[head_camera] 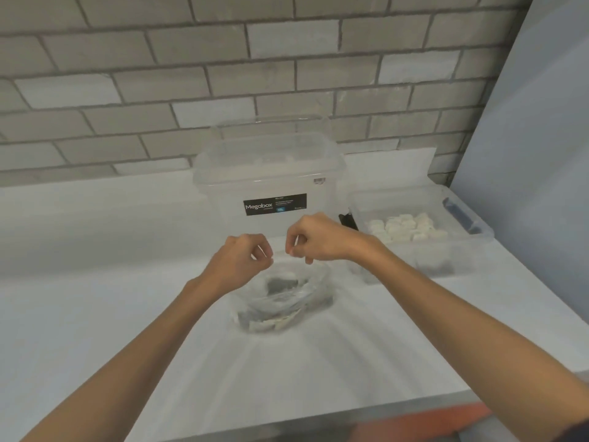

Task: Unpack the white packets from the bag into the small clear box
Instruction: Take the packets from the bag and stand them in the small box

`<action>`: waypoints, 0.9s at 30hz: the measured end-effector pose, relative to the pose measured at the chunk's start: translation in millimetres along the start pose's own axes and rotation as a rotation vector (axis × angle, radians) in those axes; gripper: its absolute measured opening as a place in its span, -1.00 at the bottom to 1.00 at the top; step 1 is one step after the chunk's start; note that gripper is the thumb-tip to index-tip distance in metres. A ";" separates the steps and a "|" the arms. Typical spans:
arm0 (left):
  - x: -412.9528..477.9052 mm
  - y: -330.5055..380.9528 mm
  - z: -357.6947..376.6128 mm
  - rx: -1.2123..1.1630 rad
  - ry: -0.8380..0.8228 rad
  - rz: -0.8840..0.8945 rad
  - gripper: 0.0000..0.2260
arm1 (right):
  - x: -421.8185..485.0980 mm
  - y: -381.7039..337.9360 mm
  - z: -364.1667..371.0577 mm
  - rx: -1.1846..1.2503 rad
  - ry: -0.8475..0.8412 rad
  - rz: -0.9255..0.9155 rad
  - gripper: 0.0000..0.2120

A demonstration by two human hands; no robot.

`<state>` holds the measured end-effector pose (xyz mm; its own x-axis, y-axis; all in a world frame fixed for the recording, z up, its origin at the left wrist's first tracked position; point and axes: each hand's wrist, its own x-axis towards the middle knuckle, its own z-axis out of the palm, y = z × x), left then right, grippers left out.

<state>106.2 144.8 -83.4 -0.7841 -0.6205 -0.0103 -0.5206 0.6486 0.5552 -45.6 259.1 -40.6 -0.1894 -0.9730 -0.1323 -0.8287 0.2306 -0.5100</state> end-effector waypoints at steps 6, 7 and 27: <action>4.7 -12.0 35.8 0.132 -0.169 0.108 -0.81 | 10.3 12.2 44.8 -0.048 0.030 0.140 -0.83; 8.4 -13.1 42.2 0.159 -0.175 0.116 -0.81 | 9.6 15.2 48.6 -0.050 0.052 0.162 -0.82; 12.4 -11.2 54.9 -0.212 0.175 -0.014 -0.82 | 5.0 41.0 54.1 0.315 0.179 0.263 -0.82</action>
<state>83.8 154.1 -135.4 -0.6978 -0.7071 0.1142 -0.4338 0.5442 0.7181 -52.0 264.4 -108.2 -0.4833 -0.8613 -0.1564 -0.5448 0.4358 -0.7164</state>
